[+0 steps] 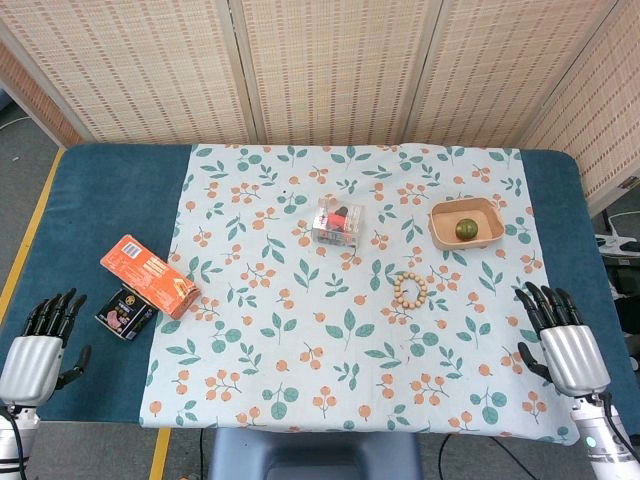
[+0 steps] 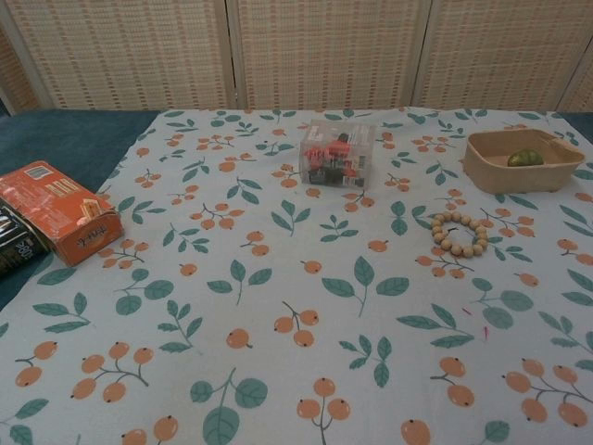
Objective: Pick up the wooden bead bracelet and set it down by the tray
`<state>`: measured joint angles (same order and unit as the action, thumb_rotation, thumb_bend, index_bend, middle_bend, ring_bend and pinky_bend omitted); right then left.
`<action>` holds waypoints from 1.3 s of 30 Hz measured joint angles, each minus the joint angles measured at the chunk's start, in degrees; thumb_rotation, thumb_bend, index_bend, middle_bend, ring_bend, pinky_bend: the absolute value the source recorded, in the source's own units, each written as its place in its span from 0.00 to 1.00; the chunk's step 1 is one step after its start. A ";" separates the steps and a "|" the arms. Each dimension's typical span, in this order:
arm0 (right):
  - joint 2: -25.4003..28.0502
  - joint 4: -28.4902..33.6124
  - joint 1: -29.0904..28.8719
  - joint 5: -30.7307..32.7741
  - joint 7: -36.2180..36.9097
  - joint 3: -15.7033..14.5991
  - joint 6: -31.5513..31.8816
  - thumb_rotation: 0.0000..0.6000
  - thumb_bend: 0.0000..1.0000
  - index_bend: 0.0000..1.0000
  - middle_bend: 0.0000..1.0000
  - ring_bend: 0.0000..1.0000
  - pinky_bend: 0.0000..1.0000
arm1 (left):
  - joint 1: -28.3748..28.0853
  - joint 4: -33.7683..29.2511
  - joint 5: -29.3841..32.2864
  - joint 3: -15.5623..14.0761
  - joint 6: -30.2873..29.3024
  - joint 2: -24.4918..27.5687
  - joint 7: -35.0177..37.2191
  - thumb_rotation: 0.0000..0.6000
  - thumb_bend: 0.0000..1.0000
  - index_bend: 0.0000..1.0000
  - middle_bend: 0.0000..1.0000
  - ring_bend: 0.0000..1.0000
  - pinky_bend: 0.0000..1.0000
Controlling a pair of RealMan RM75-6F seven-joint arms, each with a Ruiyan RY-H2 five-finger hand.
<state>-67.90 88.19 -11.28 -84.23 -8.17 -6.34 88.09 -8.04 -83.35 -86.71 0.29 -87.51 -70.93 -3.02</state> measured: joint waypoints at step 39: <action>-22.10 -26.29 -22.05 -0.10 -6.70 8.90 -34.59 1.00 0.32 0.36 0.28 0.00 0.00 | 0.74 -0.34 -0.70 1.45 0.92 0.54 1.44 1.00 0.46 0.00 0.00 0.00 0.11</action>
<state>-89.99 61.90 -33.34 -84.32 -14.87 2.57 53.50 -7.30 -83.68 -87.41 1.74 -86.59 -70.39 -1.58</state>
